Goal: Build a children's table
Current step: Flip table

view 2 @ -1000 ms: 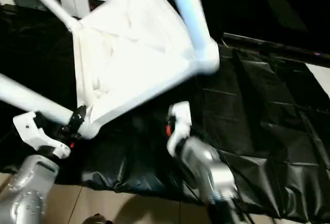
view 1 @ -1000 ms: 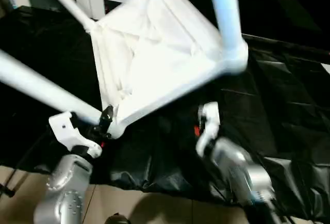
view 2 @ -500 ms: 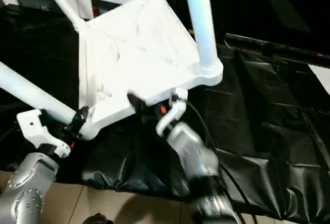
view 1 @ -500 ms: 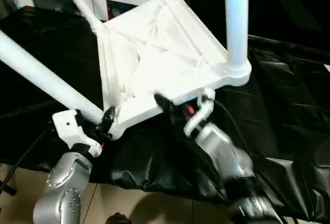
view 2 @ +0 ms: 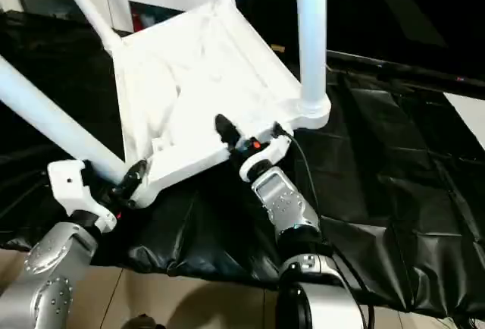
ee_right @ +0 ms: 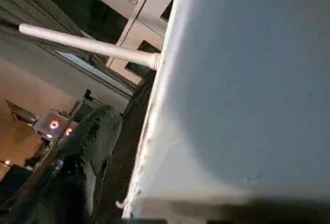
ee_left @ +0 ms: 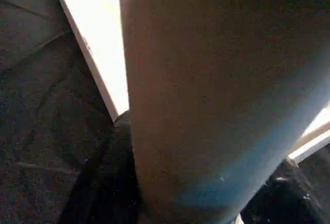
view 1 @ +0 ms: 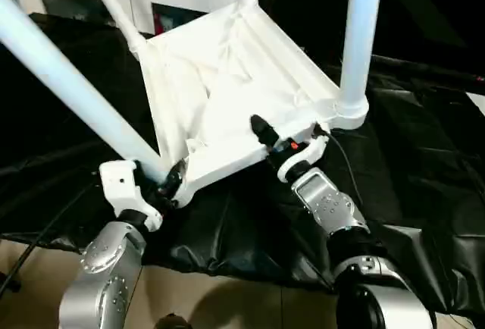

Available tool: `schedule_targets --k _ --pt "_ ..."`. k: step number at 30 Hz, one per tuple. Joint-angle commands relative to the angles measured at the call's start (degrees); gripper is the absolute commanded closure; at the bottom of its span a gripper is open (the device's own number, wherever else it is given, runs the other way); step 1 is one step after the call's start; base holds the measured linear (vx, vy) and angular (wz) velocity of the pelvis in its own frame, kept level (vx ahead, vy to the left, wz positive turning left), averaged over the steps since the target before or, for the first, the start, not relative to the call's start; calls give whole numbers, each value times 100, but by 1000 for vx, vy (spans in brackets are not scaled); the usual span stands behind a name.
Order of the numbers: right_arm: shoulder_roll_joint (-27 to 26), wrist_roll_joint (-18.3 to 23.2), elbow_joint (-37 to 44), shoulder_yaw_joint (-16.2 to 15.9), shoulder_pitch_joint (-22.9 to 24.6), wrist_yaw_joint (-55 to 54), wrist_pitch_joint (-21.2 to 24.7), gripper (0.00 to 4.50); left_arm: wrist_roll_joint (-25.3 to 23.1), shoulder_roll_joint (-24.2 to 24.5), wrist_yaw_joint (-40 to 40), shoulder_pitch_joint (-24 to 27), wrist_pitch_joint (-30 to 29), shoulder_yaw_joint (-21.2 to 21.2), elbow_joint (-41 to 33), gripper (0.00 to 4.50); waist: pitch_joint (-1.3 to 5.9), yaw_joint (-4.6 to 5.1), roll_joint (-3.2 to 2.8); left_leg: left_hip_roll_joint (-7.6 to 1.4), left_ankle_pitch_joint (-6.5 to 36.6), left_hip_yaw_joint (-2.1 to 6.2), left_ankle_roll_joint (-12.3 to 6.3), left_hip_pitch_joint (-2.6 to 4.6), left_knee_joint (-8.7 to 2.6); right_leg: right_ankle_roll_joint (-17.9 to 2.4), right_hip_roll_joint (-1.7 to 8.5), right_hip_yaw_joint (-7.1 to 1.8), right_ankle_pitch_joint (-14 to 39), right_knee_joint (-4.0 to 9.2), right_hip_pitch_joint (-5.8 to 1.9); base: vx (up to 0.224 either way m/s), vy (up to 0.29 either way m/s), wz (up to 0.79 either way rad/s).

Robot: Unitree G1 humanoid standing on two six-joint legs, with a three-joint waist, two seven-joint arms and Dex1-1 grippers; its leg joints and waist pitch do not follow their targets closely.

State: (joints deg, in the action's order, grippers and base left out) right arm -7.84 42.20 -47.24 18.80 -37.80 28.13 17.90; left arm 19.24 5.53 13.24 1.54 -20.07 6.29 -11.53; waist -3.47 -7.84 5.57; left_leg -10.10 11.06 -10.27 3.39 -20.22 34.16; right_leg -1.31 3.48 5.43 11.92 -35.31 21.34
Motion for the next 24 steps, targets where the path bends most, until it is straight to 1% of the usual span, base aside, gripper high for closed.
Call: schedule_targets --k 1,2,3,7,10,11,12,13,14,15,16,17,18,19,20,21,22,23,24 --pt "-191 38 -20 42 -342 24 7 82 317 -139 280 -88 -18 -264 -163 235 285 8 -80 -428 1568 207 337 38 -565 -512 664 -421 1890 510 -127 0 0 0" --pt "-191 49 -37 64 -343 39 17 104 310 -133 287 -94 -4 -267 -154 235 285 6 -78 -430 1534 200 322 38 -562 -520 660 -423 1845 509 -120 0 0 0" --pt "-189 50 -52 75 -348 55 19 115 304 -130 295 -98 4 -273 -149 235 281 5 -95 -428 1550 197 312 40 -561 -535 656 -425 1839 510 -113 0 0 0" --pt "-183 39 -130 109 -380 100 -13 148 277 -129 335 -89 16 -276 -147 235 289 -1 -104 -437 1517 197 313 39 -563 -579 651 -419 1738 498 -113 0 0 0" --pt "-185 47 -136 113 -381 130 -29 181 255 -103 346 -76 2 -271 -151 235 292 -4 -94 -435 1479 194 304 30 -560 -607 651 -420 1670 488 -116 0 0 0" --pt "-195 39 -116 126 -364 186 -31 181 259 -40 391 -54 -66 -285 -138 235 291 -7 -86 -432 1474 189 292 31 -557 -609 654 -420 1680 490 -113 0 0 0" --pt "-196 37 -105 125 -357 189 -31 193 282 -30 422 -52 -87 -290 -135 235 289 -6 -94 -433 1464 189 283 27 -559 -611 653 -422 1680 493 -112 0 0 0" --pt "-200 34 -87 122 -341 195 -31 204 325 -17 479 -48 -116 -297 -129 200 286 -6 -102 -432 1472 192 285 28 -561 -609 650 -420 1697 491 -110 0 0 0" --pt "-171 -24 0 87 -288 225 -32 216 314 72 558 -36 -180 -337 -172 165 294 4 -147 -434 1495 191 316 35 -563 -619 640 -418 1631 494 -102 0 0 0" --pt "-171 -24 0 87 -288 225 -32 216 314 72 558 -36 -180 -337 -172 165 300 6 -134 -434 1472 193 318 34 -560 -635 640 -417 1580 479 -111 0 0 0" --pt "-153 -56 108 68 -236 222 -60 225 309 121 597 -38 -216 -340 -182 165 307 -1 -148 -432 1443 190 323 34 -557 -668 645 -418 1511 463 -116 0 0 0" --pt "-132 -27 237 96 -198 175 -50 233 313 189 674 -60 -248 -337 -173 162 320 0 -157 -431 1343 183 324 32 -549 -723 637 -417 1328 441 -118 0 0 0" --pt "-118 -2 305 117 -182 146 -36 238 314 228 718 -75 -263 -337 -166 148 332 6 -149 -434 1178 173 296 21 -537 -779 618 -415 1022 404 -123 0 0 0" --pt "-103 -5 367 121 -165 122 -51 239 310 263 740 -83 -262 -324 -169 133 329 8 -145 -426 1126 169 274 14 -537 -791 612 -412 942 401 -129 0 0 0" --pt "-26 -3 647 140 -102 17 -76 239 315 420 831 -112 -256 -239 -194 124 325 10 -213 -423 1120 167 263 18 -538 -796 613 -411 893 406 -126 0 0 0" --pt "-26 -3 647 140 -102 17 -76 239 315 420 831 -112 -256 -239 -194 124 330 15 -178 -425 1095 160 247 27 -534 -801 603 -408 856 393 -129 0 0 0" --pt "22 -15 818 135 -66 -18 -94 241 357 519 906 -105 -259 -164 -222 121 324 9 -197 -422 1097 161 246 20 -533 -813 611 -410 876 394 -131 0 0 0" --pt "103 -19 957 157 -41 -46 -105 243 340 599 977 -90 -237 -148 -251 98 326 -3 -216 -421 1097 156 247 26 -525 -815 622 -413 941 395 -130 0 0 0" --pt "160 -9 1147 190 12 -107 -106 244 326 735 1094 -16 -188 -103 -277 86 315 -7 -199 -421 1087 147 236 22 -526 -810 619 -417 974 407 -126 0 0 0"
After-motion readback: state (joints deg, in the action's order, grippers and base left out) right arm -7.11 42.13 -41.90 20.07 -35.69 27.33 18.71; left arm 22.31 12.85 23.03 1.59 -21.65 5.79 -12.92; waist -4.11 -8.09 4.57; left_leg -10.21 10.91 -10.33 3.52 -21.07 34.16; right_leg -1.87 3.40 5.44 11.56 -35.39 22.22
